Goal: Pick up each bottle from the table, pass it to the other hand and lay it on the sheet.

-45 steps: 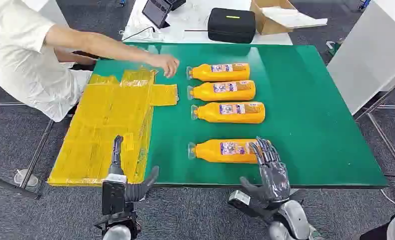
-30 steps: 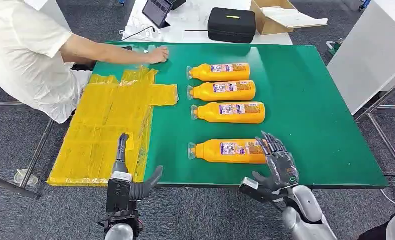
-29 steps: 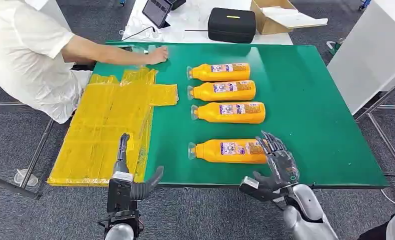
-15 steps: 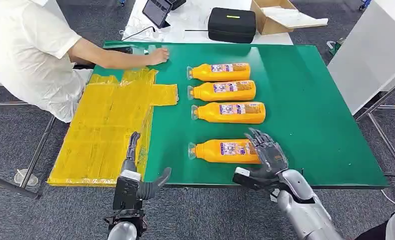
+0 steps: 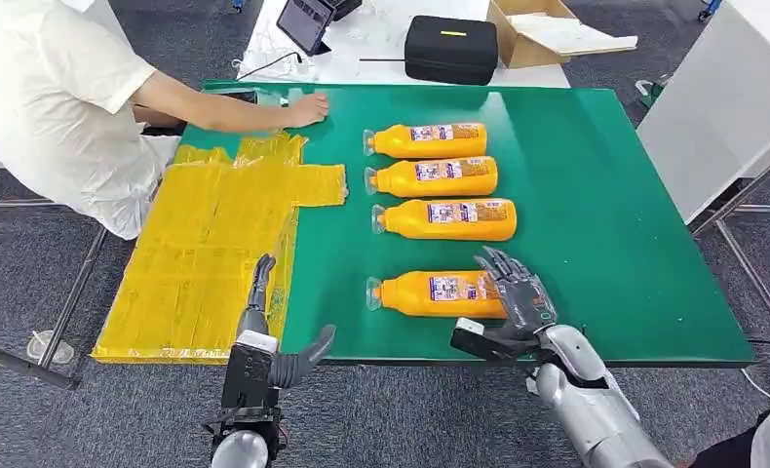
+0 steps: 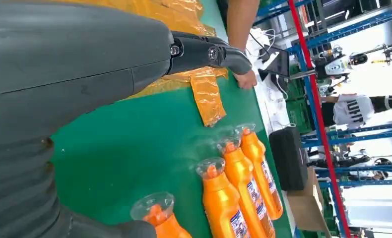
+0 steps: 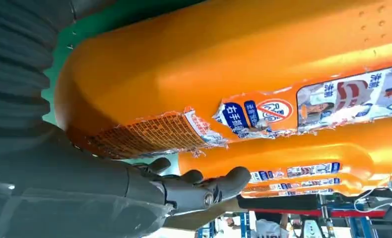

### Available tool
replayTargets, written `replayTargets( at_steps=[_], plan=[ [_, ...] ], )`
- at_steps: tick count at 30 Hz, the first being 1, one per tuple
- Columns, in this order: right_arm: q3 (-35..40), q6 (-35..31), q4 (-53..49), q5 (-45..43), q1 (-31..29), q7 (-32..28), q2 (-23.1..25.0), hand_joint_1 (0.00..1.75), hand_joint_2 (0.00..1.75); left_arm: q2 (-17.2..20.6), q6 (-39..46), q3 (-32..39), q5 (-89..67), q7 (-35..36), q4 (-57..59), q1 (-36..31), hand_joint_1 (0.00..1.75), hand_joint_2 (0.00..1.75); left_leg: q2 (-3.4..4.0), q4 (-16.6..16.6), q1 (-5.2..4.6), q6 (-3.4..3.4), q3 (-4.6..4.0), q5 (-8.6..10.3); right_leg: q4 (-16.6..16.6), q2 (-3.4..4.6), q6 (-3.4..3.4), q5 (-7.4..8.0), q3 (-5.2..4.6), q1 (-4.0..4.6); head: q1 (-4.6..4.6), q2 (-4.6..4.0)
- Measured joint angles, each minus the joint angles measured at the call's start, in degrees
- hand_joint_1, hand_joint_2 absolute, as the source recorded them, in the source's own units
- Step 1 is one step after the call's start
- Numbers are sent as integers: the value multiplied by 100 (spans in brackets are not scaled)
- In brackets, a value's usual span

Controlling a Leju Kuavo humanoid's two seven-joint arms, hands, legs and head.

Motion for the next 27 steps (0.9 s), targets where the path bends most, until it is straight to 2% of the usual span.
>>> replayTargets(
  at_steps=[7,10,11,12,18,23,27],
  plan=[
    [7,11,55,-2,-22,0,7,0,175,0,0,-2,0,0,0,-2,0,175,0,0,0,0,3,0,0,0,0,0,2,0,0,0],
    [35,208,107,-2,-68,166,4,3,175,0,2,-2,-7,20,0,0,0,175,1,0,0,0,4,0,0,1,0,1,4,0,0,0],
    [59,313,134,-2,-110,243,-2,140,175,0,7,0,-13,31,0,1,0,175,3,0,0,0,8,0,0,1,-1,2,5,0,0,0],
    [88,438,171,0,-168,328,-11,173,175,2,9,0,-20,44,0,0,0,175,7,0,0,0,12,-2,-1,2,-1,3,8,0,0,0],
    [459,1527,583,140,-755,1132,-85,175,175,-2,50,2,-41,124,0,4,0,175,27,0,0,14,88,-38,-11,19,-3,-12,70,1,0,0],
    [743,1987,964,127,-1102,1349,-129,175,175,-35,52,20,-77,120,2,-3,0,175,27,0,-1,14,125,-38,-14,19,-2,-15,73,1,2,0],
    [798,2076,1213,-28,-1244,1366,-153,175,175,-48,52,28,-98,94,18,-5,0,175,3,0,-2,20,145,-41,-15,10,11,-28,79,1,0,0]
  ],
)
